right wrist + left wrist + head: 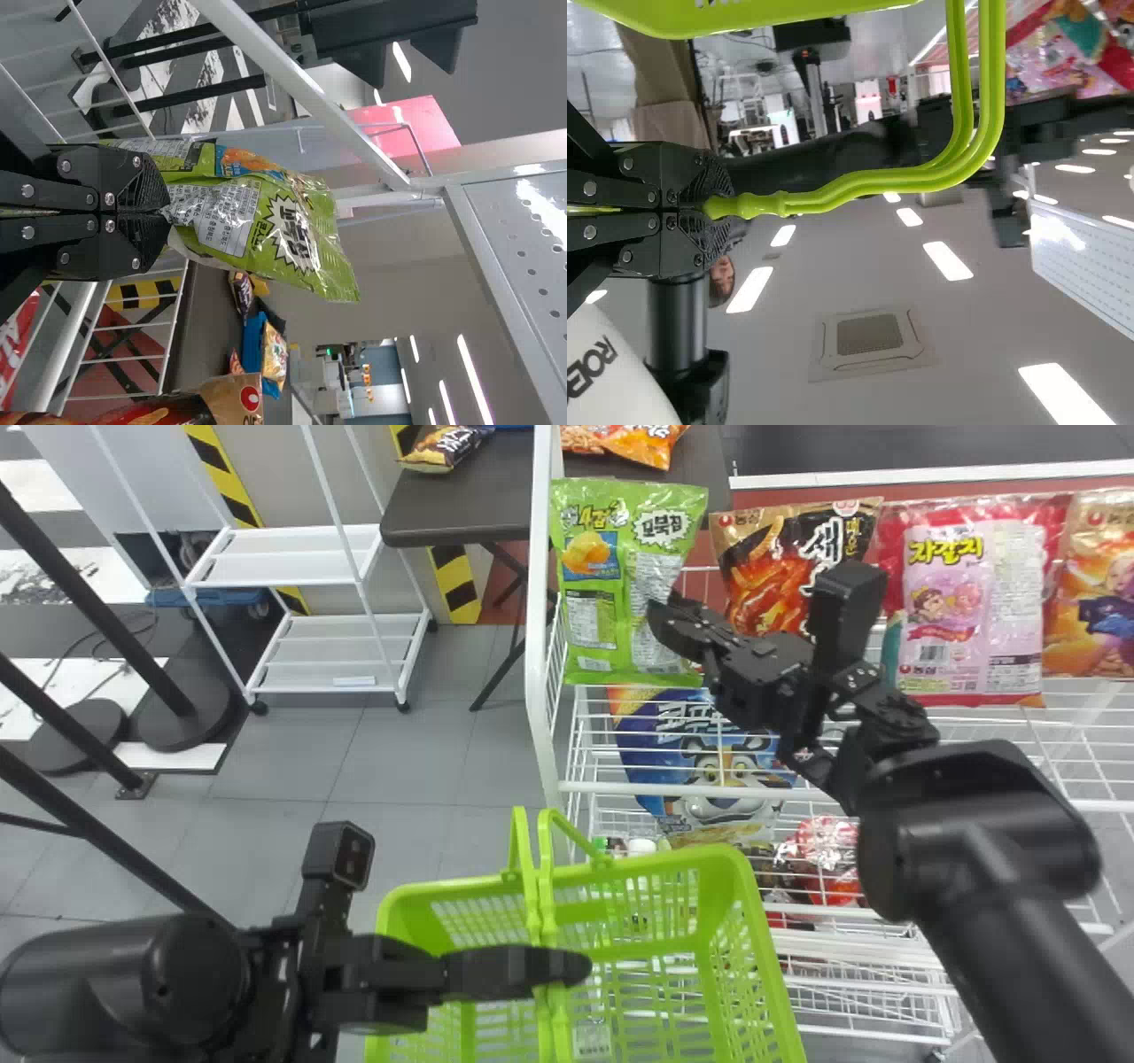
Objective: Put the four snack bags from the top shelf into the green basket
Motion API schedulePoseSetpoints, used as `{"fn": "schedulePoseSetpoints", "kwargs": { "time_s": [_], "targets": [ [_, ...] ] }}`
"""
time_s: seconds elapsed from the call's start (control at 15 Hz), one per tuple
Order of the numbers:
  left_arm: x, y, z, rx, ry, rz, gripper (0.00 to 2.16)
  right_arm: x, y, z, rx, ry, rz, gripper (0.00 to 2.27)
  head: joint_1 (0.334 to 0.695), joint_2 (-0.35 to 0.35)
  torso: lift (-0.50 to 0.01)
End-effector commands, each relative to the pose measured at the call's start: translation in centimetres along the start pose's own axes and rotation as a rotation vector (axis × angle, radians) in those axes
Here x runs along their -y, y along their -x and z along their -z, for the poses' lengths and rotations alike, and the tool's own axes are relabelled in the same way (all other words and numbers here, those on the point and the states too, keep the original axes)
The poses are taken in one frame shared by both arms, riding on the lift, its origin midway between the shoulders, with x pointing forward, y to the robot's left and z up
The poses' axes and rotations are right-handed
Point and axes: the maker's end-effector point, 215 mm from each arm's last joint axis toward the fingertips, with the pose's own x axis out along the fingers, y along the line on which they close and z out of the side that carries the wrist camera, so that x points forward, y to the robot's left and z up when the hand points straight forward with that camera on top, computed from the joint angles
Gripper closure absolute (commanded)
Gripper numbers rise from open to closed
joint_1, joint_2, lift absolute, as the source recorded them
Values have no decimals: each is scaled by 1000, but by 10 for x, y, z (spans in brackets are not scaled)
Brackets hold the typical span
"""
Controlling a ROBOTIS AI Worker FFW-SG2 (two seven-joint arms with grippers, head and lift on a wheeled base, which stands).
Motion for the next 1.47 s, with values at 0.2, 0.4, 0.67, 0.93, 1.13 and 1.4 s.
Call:
{"fn": "schedulePoseSetpoints", "kwargs": {
  "time_s": [0.2, 0.4, 0.67, 0.93, 1.13, 1.4],
  "targets": [
    [2, 6, -22, 24, -18, 1, 2148, 22, 108, -28, 9, -64, 148, 2250, 695, 120, 0],
    [-3, 7, -28, 31, -7, -3, 2148, 14, 170, -24, -40, -126, 189, 2250, 695, 45, 0],
    [-5, -3, -28, 10, -1, 5, 2148, -40, 219, 2, -169, -275, 115, 2250, 695, 9, 0],
    [-7, -5, -26, 1, 2, 2, 2148, -99, 248, 27, -328, -457, 5, 2250, 695, 26, 0],
    [-6, -7, -24, -3, 10, 7, 2148, -133, 252, 68, -495, -550, -44, 2250, 695, 69, 0],
    [-6, -13, -18, -21, 26, 12, 2148, -184, 223, 114, -602, -595, -153, 2250, 695, 162, 0]
  ]
}}
